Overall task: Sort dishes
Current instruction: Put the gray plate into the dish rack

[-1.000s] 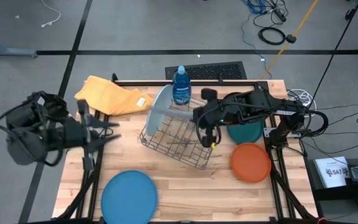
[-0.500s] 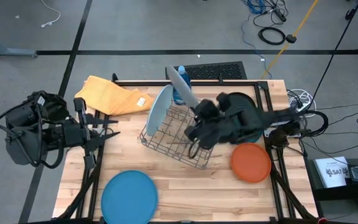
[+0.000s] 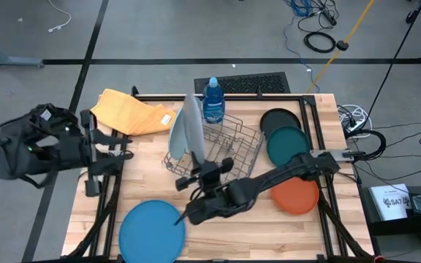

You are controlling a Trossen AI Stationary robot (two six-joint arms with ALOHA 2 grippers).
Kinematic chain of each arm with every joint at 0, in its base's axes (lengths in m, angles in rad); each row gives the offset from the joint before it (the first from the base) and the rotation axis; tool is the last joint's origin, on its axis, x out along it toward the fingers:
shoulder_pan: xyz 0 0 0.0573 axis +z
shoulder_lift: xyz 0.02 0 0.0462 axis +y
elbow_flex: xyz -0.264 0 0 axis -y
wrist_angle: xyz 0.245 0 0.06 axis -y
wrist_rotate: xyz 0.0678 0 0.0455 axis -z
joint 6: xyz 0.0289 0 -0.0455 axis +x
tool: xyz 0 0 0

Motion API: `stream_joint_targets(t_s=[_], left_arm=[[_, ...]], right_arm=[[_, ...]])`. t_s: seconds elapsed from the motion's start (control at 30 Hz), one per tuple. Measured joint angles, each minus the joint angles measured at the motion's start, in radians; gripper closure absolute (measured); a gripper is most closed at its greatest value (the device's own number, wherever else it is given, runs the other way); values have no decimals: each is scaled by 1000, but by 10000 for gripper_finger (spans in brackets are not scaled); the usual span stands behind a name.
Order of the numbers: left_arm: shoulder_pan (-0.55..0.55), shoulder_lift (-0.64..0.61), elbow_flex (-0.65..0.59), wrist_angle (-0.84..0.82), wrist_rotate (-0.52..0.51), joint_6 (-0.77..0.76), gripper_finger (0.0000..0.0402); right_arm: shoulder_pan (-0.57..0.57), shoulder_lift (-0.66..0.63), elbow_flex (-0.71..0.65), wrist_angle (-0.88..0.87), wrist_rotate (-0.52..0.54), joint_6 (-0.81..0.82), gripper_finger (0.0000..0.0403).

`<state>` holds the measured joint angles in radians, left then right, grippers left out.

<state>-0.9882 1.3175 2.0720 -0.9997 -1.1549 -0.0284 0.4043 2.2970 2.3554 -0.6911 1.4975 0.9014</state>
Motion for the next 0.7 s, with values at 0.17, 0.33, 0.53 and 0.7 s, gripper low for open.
stream_joint_targets(t_s=[0.17, 0.33, 0.53, 0.7], left_arm=[[-9, -58, 0, -52, 0, -119, 268], [-9, -121, 0, -188, 0, -285, 268], [-8, -155, 0, -426, 78, -558, 268], [3, -128, -1, -499, 71, -591, 268]], right_arm=[[-32, 52, 1, 133, 41, -22, 393], [-65, 83, 0, 205, 45, -59, 393], [-87, 91, 0, 213, 43, -84, 393], [-88, 91, 0, 259, 74, -170, 393]])
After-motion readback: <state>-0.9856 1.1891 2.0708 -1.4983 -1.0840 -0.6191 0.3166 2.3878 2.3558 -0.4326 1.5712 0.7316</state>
